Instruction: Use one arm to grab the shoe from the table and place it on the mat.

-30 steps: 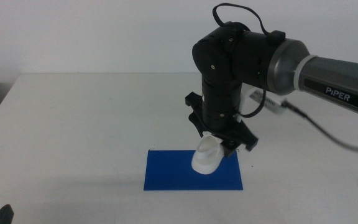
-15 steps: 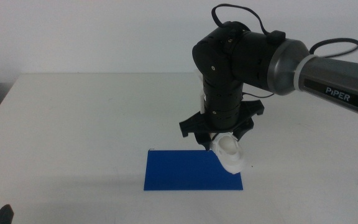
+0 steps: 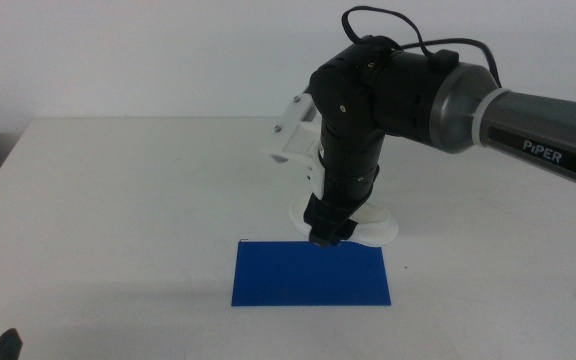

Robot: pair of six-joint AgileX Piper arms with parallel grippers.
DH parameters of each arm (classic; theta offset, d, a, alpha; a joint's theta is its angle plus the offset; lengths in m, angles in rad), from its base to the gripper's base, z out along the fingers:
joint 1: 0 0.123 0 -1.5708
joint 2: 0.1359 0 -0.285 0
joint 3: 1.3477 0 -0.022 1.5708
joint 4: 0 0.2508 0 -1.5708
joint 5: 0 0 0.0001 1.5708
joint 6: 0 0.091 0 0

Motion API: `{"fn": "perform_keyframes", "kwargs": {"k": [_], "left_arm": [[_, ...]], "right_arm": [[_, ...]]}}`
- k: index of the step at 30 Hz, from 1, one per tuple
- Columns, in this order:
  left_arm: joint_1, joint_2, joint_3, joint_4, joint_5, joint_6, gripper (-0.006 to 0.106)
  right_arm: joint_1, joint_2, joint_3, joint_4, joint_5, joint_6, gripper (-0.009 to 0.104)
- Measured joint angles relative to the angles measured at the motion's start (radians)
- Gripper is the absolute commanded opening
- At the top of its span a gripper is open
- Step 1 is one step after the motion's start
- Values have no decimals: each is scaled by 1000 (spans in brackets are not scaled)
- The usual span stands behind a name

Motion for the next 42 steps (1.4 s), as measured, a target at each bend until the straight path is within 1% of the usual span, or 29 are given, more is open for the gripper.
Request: {"fn": "perform_keyframes", "kwargs": {"k": [3,5,10,12,21,27,31,32,35,37,42], "left_arm": [[0,0,0,0,0,0,94],[0,0,0,0,0,0,94],[0,0,0,0,0,0,94],[0,0,0,0,0,0,94],[0,0,0,0,0,0,94],[0,0,0,0,0,0,94],[0,0,0,0,0,0,94],[0,0,0,0,0,0,94],[0,0,0,0,0,0,94],[0,0,0,0,0,0,94],[0,0,0,0,0,0,94]], "right_arm": [[0,10,0,27,-11,-166,-4],[0,18,0,57,-27,-244,-4],[0,35,0,133,-31,-352,-4],[0,44,0,139,-33,-382,-4],[0,128,0,166,-96,-409,-4],[0,164,0,171,-115,-410,-4],[0,165,0,171,-116,-404,1],[0,166,0,172,-116,-403,59],[0,168,0,173,-117,-403,80],[0,169,0,173,-125,-403,91],[0,154,1,173,-136,-382,92]]}}
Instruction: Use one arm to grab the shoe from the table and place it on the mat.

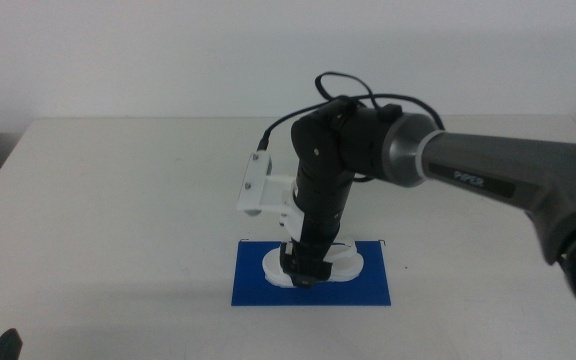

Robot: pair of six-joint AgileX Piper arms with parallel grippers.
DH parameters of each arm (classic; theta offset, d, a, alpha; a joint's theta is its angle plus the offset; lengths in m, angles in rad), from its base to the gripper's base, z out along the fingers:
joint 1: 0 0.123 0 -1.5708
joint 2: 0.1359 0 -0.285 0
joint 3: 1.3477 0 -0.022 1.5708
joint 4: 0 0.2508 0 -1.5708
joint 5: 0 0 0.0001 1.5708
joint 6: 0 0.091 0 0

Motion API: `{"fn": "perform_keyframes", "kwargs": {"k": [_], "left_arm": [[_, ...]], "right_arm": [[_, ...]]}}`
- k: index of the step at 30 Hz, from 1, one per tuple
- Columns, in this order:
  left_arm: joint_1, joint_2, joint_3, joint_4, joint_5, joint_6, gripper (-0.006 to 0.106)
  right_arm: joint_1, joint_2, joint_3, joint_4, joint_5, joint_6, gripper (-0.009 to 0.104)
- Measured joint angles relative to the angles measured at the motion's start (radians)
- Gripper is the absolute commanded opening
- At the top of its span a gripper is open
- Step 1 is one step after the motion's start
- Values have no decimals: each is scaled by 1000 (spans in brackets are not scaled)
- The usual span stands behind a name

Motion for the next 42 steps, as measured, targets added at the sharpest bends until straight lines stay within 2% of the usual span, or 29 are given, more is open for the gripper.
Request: {"fn": "perform_keyframes", "kwargs": {"k": [6,14,17,21,24,26,30,36,42], "left_arm": [[0,0,0,0,0,0,94],[0,0,0,0,0,0,94],[0,0,0,0,0,0,94],[0,0,0,0,0,0,94],[0,0,0,0,0,0,94],[0,0,0,0,0,0,94],[0,0,0,0,0,0,94],[0,0,0,0,0,0,94],[0,0,0,0,0,0,94]], "right_arm": [[-23,-189,74,8,-53,132,92],[-228,-717,585,7,-450,397,92],[-319,-888,740,7,-534,488,92],[-421,-1110,915,-41,-594,631,92],[-466,-1269,1067,-98,-663,734,92],[-482,-1376,1160,-112,-725,778,92],[-502,-1599,1322,-121,-793,804,92],[-525,-1874,1472,-125,-779,781,92],[-526,-2010,1588,-132,-765,778,92]]}}
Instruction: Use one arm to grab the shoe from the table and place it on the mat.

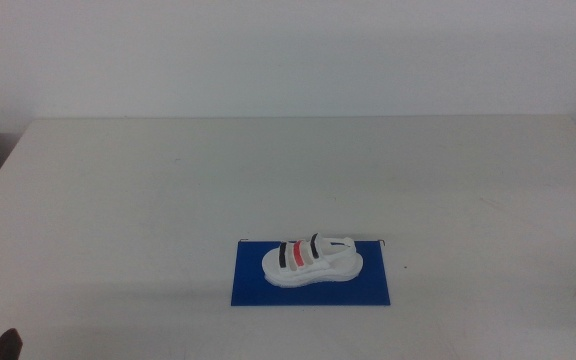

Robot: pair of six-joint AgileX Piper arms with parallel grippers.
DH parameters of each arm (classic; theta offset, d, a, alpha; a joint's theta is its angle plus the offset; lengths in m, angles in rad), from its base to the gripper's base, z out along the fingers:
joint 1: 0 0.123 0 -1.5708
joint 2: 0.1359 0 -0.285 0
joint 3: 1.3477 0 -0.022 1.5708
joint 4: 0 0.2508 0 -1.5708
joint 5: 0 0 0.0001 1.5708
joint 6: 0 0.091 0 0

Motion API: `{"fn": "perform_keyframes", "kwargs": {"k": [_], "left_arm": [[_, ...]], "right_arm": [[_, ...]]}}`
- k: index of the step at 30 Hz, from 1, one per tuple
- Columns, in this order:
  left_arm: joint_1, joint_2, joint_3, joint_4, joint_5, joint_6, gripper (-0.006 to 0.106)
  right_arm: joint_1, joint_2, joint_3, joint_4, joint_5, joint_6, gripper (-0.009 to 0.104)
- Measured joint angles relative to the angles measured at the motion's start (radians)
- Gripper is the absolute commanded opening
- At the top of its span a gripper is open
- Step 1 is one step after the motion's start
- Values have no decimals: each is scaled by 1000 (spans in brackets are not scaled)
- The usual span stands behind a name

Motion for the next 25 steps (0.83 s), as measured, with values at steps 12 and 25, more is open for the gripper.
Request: {"fn": "perform_keyframes", "kwargs": {"k": [12,25], "left_arm": [[0,0,0,0,0,0,94],[0,0,0,0,0,0,94]], "right_arm": [[0,-160,167,11,-104,0,92],[0,-160,168,30,-112,0,92]]}}
